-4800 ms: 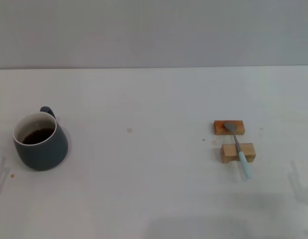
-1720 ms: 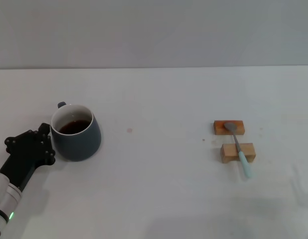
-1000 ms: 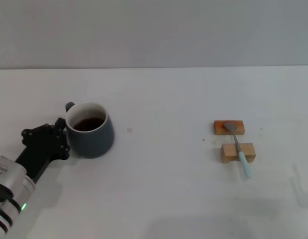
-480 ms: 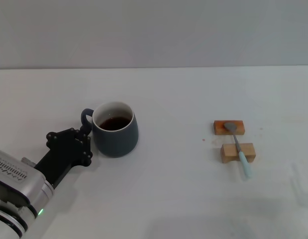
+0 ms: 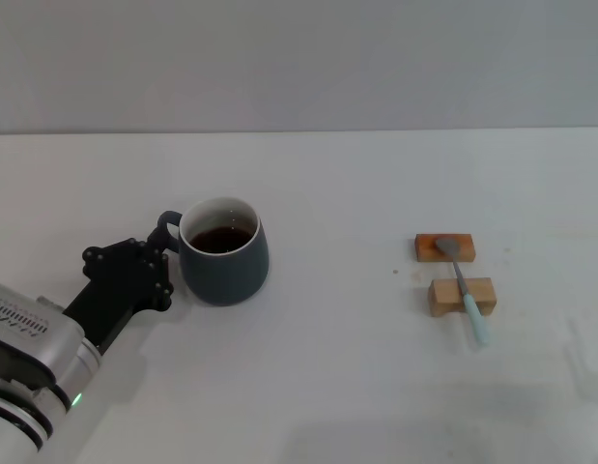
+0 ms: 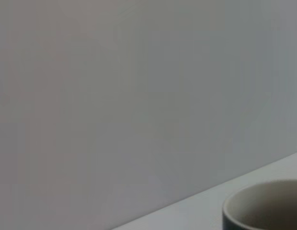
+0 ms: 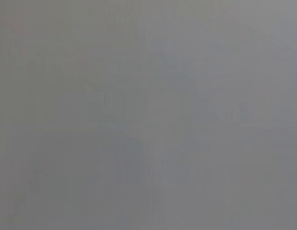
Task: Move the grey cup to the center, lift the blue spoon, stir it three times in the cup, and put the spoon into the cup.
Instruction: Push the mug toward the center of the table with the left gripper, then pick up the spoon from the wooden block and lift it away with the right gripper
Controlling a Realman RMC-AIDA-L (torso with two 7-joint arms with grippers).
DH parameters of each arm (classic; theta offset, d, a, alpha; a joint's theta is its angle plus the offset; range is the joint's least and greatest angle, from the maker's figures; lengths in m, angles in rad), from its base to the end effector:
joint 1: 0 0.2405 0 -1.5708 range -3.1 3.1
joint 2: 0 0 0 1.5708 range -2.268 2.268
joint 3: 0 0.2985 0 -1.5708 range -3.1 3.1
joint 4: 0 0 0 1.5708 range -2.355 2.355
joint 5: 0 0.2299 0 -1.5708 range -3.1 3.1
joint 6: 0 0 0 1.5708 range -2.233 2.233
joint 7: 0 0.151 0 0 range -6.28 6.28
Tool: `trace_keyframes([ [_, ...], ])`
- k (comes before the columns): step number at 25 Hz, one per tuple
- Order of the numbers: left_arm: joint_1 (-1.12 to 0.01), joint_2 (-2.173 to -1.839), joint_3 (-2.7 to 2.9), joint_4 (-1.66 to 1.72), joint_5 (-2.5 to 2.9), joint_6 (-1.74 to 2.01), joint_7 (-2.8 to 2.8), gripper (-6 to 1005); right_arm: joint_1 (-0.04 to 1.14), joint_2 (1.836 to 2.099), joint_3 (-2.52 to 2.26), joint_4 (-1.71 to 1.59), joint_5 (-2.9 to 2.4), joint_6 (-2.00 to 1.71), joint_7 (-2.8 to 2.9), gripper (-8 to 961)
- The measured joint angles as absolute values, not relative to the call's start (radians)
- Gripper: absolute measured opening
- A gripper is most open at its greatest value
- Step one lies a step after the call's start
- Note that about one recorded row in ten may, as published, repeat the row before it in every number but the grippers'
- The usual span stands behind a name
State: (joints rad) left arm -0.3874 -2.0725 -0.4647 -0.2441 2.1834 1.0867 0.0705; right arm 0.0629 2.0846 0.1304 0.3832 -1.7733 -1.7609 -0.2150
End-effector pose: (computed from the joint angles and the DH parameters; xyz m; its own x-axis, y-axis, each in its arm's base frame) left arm -0.3651 0.3258 -0.1065 0.8637 0.0244 0.5035 0.4718 -0.3905 -0.7905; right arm 0.3614 0.1805 -0.0650 0.7310 0.2943 -0.6157 -0.6264 -0.0686 -0.7765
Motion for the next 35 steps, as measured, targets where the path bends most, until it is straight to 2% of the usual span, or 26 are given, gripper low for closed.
trace_keyframes([
  [22,-0.409,-2.078,-0.331,-0.323,2.185,1.081,0.070,46,0.073,2.086,0.130,0.382,-1.773,-1.755,-0.215,662],
  [29,-0.303,-2.069,-0.402,-0.323,2.177,1.179,0.070,49,0.070,2.086,0.130,0.384,-1.773,-1.759,-0.215,664],
  [35,-0.143,-2.064,-0.584,-0.316,2.176,1.282,0.036,52,0.067,2.087,0.129,0.388,-1.773,-1.753,-0.215,666],
])
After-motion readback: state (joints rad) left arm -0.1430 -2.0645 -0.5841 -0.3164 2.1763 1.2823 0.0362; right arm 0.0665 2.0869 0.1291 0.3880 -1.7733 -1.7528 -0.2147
